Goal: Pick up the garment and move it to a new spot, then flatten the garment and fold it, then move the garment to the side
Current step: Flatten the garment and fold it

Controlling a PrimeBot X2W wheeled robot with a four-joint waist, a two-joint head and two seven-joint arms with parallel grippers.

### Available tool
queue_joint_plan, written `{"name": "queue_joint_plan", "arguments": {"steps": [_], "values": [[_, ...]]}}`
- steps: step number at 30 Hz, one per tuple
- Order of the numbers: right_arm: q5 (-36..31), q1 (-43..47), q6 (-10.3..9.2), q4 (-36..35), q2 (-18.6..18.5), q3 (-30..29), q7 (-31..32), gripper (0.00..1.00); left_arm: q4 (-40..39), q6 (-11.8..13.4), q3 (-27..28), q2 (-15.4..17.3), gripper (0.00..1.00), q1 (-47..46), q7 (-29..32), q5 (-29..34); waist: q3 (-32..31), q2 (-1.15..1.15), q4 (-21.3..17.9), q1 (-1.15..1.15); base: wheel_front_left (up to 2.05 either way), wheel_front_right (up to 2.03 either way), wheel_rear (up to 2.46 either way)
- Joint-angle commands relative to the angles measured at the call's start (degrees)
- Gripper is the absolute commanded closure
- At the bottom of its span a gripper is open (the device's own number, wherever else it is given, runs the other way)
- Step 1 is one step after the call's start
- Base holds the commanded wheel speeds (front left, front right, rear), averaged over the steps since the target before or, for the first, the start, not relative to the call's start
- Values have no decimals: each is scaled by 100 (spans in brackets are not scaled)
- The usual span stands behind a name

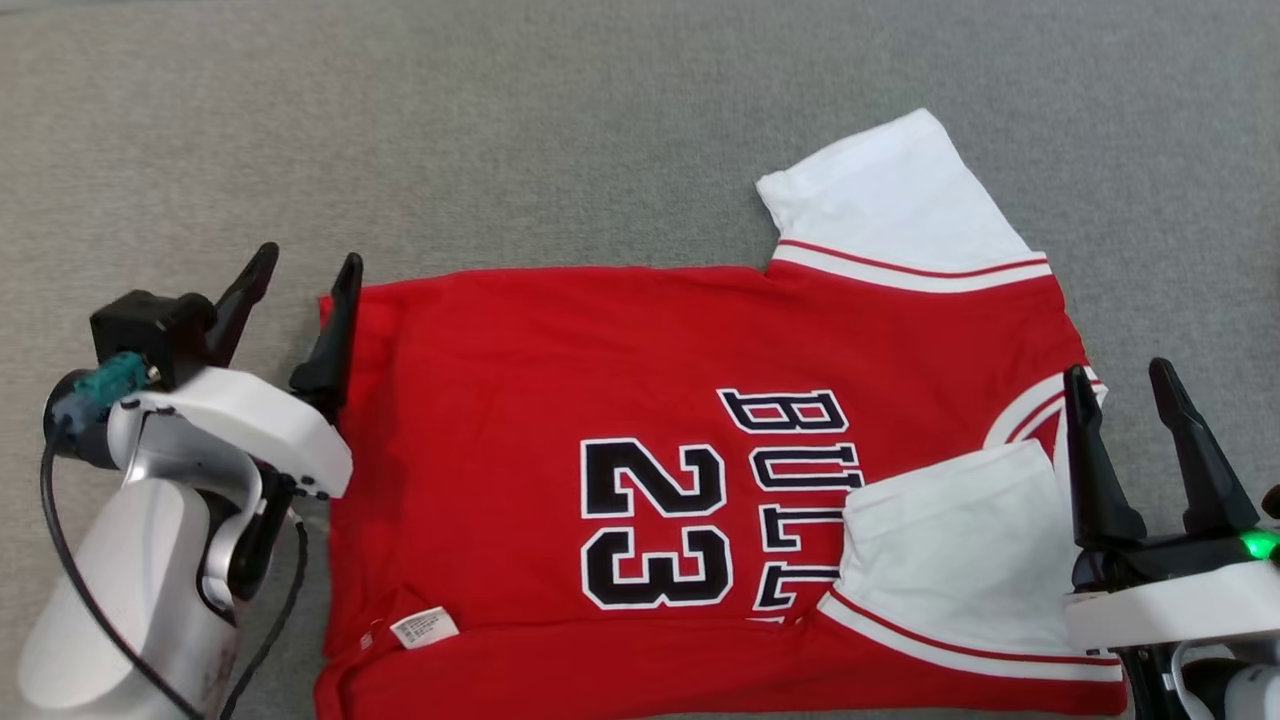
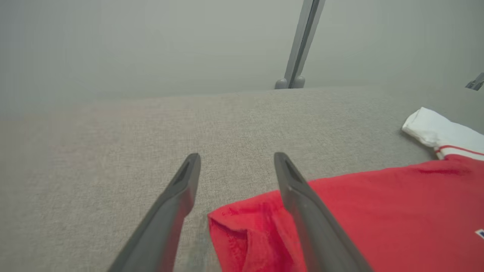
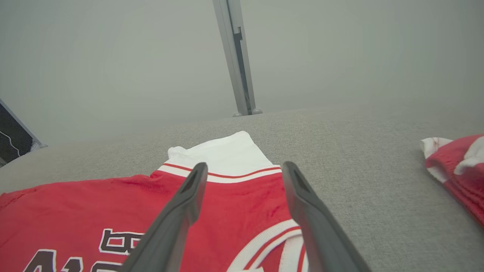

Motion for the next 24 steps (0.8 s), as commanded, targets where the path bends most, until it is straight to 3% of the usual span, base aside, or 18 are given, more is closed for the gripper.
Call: {"name": "queue_joint_plan", "arguments": {"steps": [1, 10, 11, 12, 13, 24], "values": [[38, -99, -1, 21, -15, 32, -64, 0, 187, -41, 31, -4, 0, -169, 91, -85, 218, 0, -160, 0, 0, 0, 0], [120, -253, -1, 271, -10, 40, -240, 0, 1181, -197, -21, -37, 2, -502, 856, -461, 359, 0, -271, 0, 0, 0, 0], [131, -269, -1, 293, -11, 32, -255, 0, 1222, -221, -24, -45, 45, -525, 871, -488, 370, 0, -274, 0, 0, 0, 0], [139, -286, -1, 301, -10, 30, -267, 0, 1257, -238, -29, -45, 95, -548, 897, -512, 380, 0, -279, 0, 0, 0, 0], [151, -304, -1, 311, -9, 26, -275, 0, 1286, -257, -43, -41, 100, -550, 918, -518, 386, 0, -287, 0, 0, 0, 0], [323, -1068, -1, 591, -444, -243, -315, 0, 1042, -180, -67, -1, 100, -708, 556, -379, 425, 0, -234, 0, 0, 0, 0]]}}
